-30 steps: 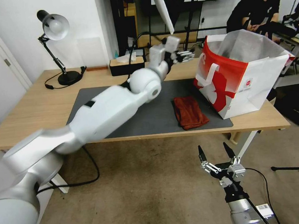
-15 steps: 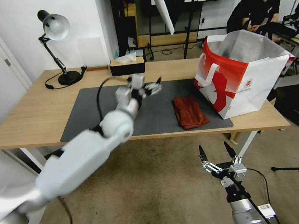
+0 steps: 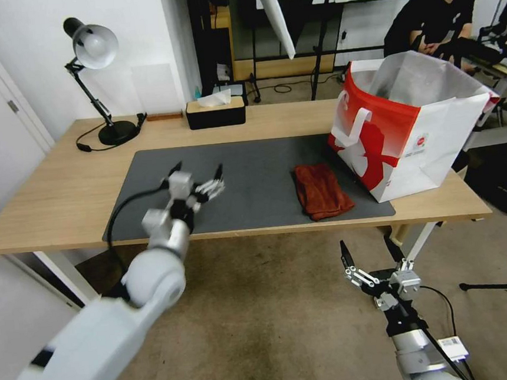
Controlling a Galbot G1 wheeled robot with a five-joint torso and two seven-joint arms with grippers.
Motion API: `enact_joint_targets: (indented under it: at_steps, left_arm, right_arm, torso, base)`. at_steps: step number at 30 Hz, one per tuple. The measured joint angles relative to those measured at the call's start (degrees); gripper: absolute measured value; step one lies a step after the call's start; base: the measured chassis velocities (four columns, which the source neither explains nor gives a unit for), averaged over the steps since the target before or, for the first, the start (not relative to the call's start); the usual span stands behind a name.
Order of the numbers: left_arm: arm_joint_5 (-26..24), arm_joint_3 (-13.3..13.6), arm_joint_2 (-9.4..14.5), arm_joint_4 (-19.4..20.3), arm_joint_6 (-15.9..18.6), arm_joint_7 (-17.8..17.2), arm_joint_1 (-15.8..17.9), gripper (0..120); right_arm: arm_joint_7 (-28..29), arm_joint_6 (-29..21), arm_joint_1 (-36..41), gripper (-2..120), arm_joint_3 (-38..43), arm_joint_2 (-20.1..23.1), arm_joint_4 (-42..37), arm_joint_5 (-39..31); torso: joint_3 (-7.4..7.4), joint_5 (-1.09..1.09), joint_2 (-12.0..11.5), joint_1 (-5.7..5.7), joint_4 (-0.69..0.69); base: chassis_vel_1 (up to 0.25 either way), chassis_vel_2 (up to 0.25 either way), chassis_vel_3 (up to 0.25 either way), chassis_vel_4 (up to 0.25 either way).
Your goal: Sweep shrimp from table into container with towel, then put container into takeout bag.
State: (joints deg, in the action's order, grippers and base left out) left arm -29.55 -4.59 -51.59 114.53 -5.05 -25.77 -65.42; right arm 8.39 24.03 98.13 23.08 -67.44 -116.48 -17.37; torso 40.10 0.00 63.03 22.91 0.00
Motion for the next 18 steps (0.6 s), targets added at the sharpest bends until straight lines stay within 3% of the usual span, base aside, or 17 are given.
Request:
enact_joint_targets:
  at_steps: [2,6,8,12,18]
  left_arm:
    - [4.7,-2.7,-2.2,0.4,-3.3,0.1,-7.0,100]
    - [7.9,-4.0,-4.1,0.5,-6.1,0.0,-11.4,100]
    - [12.2,-5.8,-7.9,-0.8,-10.7,-0.5,-16.5,100]
    - [15.4,-6.7,-10.4,-1.6,-14.3,-0.5,-20.1,100]
    - [17.3,-7.1,-12.2,-2.0,-16.3,0.0,-23.5,100]
  right_arm:
    - [0.4,-0.9,-0.4,100,-0.1,0.0,-0.2,0.2]
    - [0.9,-1.7,-0.8,100,-0.3,0.0,-0.3,0.5]
    - [1.4,-2.6,-1.4,100,-0.5,0.1,-0.8,0.8]
    - [1.9,-3.6,-2.0,100,-0.5,0.4,-1.1,0.7]
    - [2.4,-5.1,-2.4,100,-0.7,0.6,-1.6,0.0]
  torso:
    - [0.00,-0.02,0.0,0.00,0.03]
    - [0.00,0.00,0.0,0.00,0.01]
    - [0.00,-0.01,0.0,0.00,0.00]
    - [0.00,0.00,0.0,0.00,-0.01]
    - [0.00,0.00,0.0,0.00,0.00]
  base:
    - [0.000,0.000,0.000,0.000]
    - [0.000,0.000,0.000,0.000]
    - [0.000,0.000,0.000,0.000]
    - [0.000,0.000,0.000,0.000]
    - [0.000,0.000,0.000,0.000]
